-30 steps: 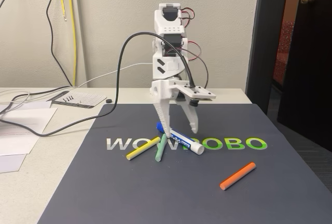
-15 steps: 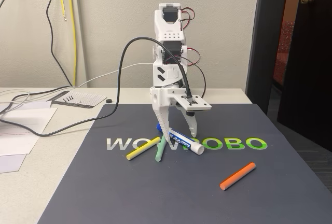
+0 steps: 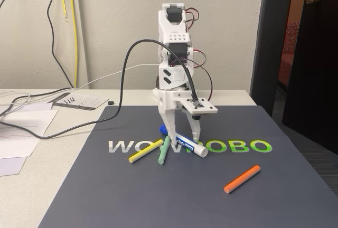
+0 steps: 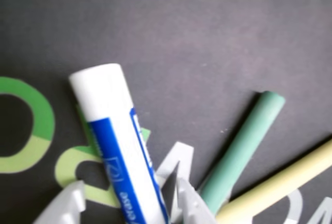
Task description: Pick up the blue marker.
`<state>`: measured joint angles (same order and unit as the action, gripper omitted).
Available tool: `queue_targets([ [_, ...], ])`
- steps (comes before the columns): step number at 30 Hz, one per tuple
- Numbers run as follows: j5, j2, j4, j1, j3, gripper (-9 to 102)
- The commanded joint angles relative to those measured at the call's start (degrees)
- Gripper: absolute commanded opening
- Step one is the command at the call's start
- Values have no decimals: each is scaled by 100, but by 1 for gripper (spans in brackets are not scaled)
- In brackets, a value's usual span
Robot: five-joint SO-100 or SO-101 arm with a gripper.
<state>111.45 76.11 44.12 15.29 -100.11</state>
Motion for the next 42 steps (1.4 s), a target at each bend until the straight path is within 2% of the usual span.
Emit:
queue_targets([
  [1, -62, 9, 9, 70, 79, 20],
  [10, -79, -53, -79, 105, 79, 18],
  [15, -167, -53, -123, 132, 70, 12],
  [42, -431, -35, -316, 202, -35, 0],
])
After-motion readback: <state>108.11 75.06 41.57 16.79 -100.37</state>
